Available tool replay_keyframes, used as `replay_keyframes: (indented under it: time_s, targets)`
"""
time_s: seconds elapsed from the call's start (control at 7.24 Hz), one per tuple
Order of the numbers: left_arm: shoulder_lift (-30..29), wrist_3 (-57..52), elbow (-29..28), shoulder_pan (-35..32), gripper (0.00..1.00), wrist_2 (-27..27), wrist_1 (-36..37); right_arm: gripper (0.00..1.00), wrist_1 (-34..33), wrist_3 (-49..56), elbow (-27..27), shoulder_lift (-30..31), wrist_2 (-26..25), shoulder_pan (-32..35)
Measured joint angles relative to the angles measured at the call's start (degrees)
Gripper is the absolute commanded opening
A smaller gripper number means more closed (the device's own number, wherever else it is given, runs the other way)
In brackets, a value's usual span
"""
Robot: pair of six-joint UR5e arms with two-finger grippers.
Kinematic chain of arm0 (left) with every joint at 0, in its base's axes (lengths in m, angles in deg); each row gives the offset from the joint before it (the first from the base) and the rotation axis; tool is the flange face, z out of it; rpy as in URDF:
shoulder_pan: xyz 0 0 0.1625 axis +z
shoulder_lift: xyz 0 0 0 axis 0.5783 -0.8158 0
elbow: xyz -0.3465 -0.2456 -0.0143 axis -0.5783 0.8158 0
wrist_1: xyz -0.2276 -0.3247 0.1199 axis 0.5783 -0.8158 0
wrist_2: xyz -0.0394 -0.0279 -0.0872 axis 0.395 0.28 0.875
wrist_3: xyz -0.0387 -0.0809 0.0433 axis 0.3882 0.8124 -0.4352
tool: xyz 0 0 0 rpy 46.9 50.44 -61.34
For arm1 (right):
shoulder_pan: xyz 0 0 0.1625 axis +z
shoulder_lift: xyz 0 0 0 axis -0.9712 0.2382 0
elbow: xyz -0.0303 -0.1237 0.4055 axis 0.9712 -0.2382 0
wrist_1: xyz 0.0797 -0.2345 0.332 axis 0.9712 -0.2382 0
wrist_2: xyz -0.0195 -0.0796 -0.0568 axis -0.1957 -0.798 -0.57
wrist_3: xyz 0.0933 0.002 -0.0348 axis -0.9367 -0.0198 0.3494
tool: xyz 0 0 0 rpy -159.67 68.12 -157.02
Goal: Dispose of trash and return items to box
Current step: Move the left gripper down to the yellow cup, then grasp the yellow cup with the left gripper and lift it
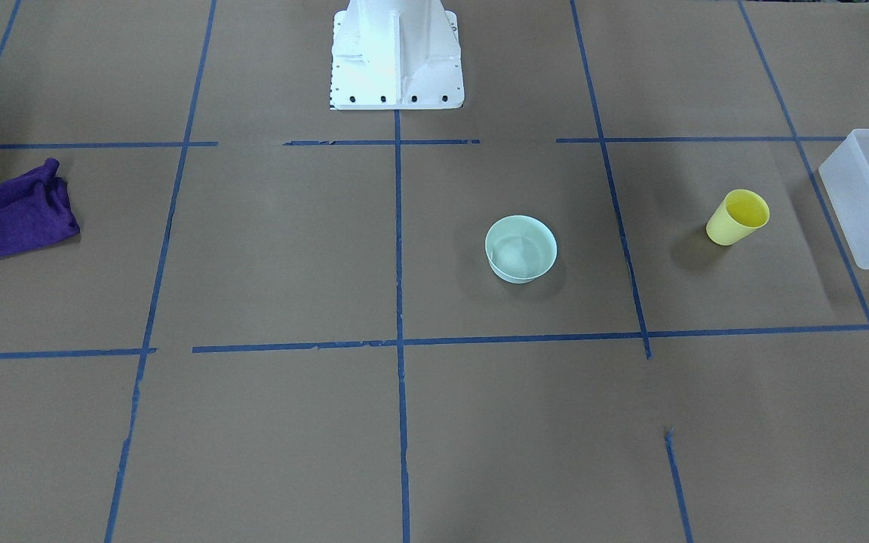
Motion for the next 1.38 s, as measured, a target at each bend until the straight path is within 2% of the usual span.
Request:
replay_keyframes:
  time_s: [0.28,0.41,0.83,1.38]
  targets:
    - [6.07,15.15,-0.58,7.40,0.99,-0.82,-18.00,1.00,-0.05,-0.06,0.25,-0.06,-0.23,-0.50]
    - [7.32,20.65,-0.86,10.36,0.98,-1.81,-22.93,1.00,-0.06,-0.08,0.25,-0.07,-0.31,-0.74]
    - [8.02,28.76,-1.17,16.65,0.96,-5.97,-27.25,1.00,-0.01,-0.17,0.33,-0.10,-0.36,-0.99]
    - [8.06,30.93,-3.07,21.45,0.94,-8.56,-29.08,1.00,0.02,-0.18,0.42,-0.16,-0.31,-1.27]
